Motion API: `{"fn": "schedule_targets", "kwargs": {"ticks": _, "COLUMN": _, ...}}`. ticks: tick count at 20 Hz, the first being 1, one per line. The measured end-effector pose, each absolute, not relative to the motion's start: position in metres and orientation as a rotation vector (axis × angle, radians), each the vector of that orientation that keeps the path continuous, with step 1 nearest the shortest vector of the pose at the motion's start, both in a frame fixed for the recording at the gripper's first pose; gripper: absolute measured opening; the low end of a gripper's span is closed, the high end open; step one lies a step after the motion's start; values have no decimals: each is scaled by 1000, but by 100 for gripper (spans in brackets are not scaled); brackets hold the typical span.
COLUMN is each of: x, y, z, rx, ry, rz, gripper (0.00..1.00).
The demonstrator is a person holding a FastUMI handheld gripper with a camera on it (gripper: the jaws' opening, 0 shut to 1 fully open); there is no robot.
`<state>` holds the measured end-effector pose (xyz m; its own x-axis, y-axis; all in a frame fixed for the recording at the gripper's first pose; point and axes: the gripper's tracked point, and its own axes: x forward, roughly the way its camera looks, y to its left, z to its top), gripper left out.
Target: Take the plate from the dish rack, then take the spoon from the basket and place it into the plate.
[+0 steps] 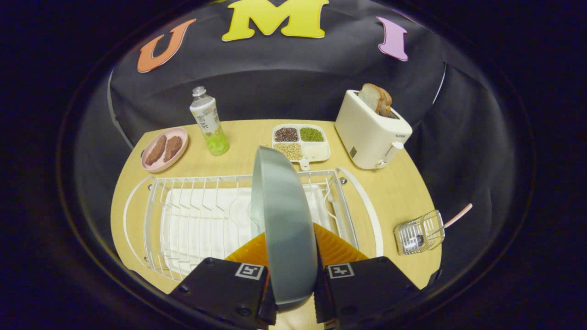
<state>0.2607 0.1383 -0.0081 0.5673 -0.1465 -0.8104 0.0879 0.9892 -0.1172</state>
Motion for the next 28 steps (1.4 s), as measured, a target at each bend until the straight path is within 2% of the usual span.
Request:
{"fn": "schedule_targets", "kwargs": {"ticks": 6, "x": 240, "y": 129, "z": 26, "rx": -68, "ry": 857, "rz": -138, "gripper": 36}}
{"fn": "schedule_targets", "kwargs": {"ticks": 12, "x": 152, "y": 108, "z": 36, "rx": 95, "ry": 845, "rz": -18, "gripper": 36}}
{"fn": "schedule_targets", "kwargs": {"ticks": 19, "x": 60, "y": 86, "z": -32, "rx": 153, "ry": 876, "rz": 57, "gripper": 36}}
{"fn": "schedule_targets", "kwargs": {"ticks": 28, "x": 23, "y": 108, "z": -128, "rx": 595, "ry": 1053, "rz": 196, "gripper": 36}}
